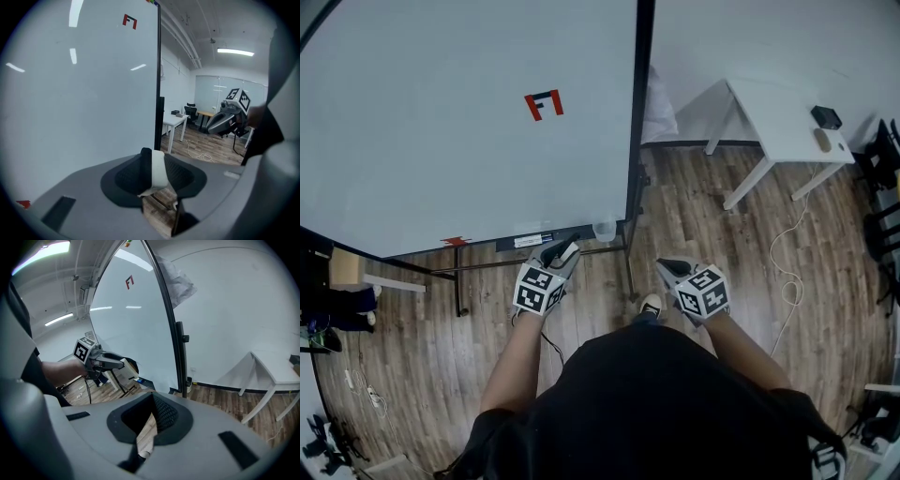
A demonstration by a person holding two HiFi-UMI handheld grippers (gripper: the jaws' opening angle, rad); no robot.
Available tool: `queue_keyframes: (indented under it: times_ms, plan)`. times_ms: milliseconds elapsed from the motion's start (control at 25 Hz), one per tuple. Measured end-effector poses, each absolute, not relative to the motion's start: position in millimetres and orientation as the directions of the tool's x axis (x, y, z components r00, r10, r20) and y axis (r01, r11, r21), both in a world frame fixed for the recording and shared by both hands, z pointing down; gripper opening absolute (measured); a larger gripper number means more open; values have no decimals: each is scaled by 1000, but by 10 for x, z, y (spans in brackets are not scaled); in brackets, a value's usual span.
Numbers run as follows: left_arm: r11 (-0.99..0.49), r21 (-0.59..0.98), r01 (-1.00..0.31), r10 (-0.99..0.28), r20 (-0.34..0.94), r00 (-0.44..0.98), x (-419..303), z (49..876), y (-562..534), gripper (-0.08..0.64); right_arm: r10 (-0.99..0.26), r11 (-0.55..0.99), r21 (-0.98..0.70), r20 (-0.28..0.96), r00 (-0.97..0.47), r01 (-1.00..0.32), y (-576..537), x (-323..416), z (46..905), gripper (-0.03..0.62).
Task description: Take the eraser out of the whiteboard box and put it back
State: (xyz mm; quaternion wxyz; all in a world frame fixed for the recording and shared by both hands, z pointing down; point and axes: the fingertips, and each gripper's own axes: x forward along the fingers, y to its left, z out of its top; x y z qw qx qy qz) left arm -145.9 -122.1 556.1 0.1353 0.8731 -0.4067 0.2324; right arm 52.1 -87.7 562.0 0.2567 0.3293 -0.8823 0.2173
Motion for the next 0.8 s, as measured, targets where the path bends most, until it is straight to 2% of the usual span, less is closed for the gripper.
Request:
queue_keyframes:
  times_ms: [280,800]
  plan:
    - [-645,95,-758,-636,483,601,-1238,5434,-1479,156,-478,676,-217,598,-643,-704,-1037,674,5623,-6]
    - [-666,94,-740,-626,470,622,-874,5456,-1884,156,-456,665,-239,621,-638,-708,-1228,876,5797,-6]
